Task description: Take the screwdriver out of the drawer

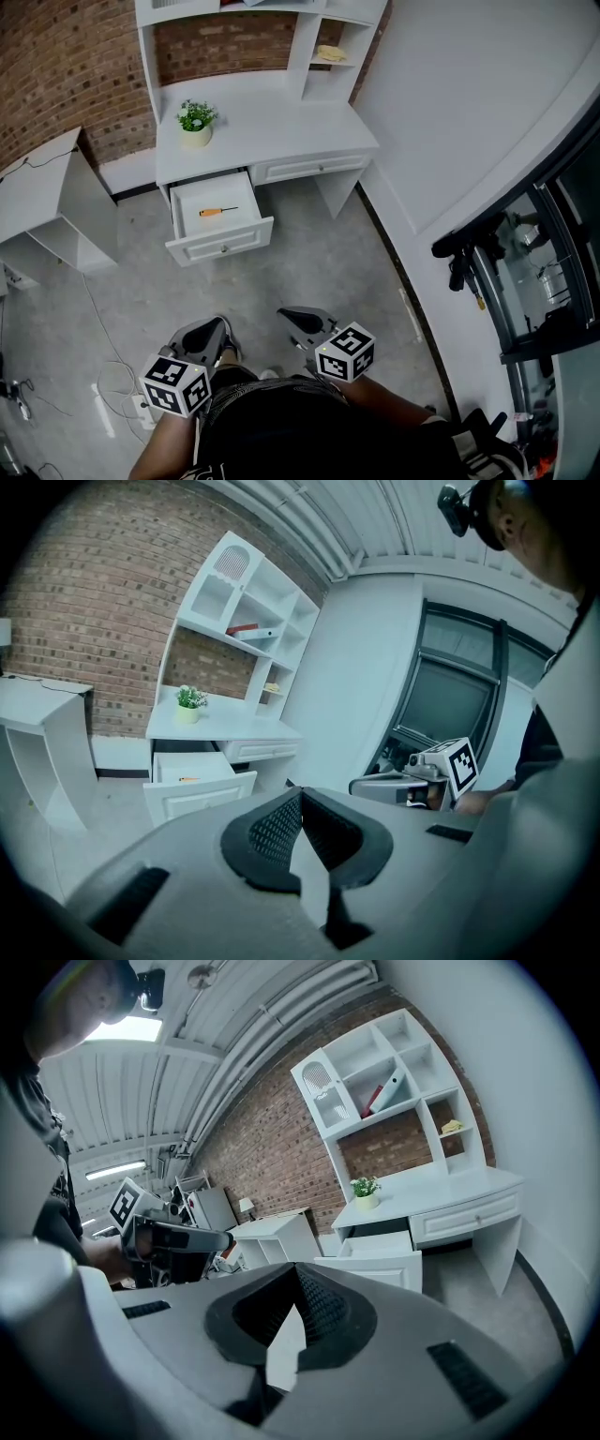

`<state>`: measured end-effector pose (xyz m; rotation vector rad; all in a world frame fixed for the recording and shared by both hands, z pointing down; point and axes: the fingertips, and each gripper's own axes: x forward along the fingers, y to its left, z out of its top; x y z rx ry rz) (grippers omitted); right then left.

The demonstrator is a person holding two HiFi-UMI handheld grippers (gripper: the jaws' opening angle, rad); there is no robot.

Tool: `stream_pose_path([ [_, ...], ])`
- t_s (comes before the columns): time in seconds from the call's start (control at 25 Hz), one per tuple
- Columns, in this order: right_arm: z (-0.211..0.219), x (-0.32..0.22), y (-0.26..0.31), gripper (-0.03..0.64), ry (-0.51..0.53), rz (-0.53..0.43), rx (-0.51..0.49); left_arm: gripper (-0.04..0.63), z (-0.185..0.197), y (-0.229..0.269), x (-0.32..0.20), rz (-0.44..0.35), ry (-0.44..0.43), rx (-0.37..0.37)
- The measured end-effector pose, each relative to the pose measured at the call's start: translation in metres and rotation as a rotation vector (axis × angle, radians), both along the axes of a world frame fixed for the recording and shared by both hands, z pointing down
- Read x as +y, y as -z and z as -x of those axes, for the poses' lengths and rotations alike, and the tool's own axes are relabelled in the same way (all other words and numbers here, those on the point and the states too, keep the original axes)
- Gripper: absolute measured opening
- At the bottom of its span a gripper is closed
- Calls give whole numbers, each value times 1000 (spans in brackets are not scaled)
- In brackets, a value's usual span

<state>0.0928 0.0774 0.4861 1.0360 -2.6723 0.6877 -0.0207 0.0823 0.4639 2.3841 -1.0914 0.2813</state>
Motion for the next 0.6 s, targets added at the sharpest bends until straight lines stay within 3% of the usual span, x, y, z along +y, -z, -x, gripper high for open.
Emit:
stream_pose_path([
  [0.6,45,-105,1,4,33,13,27,18,52,-2,-104,21,47,8],
])
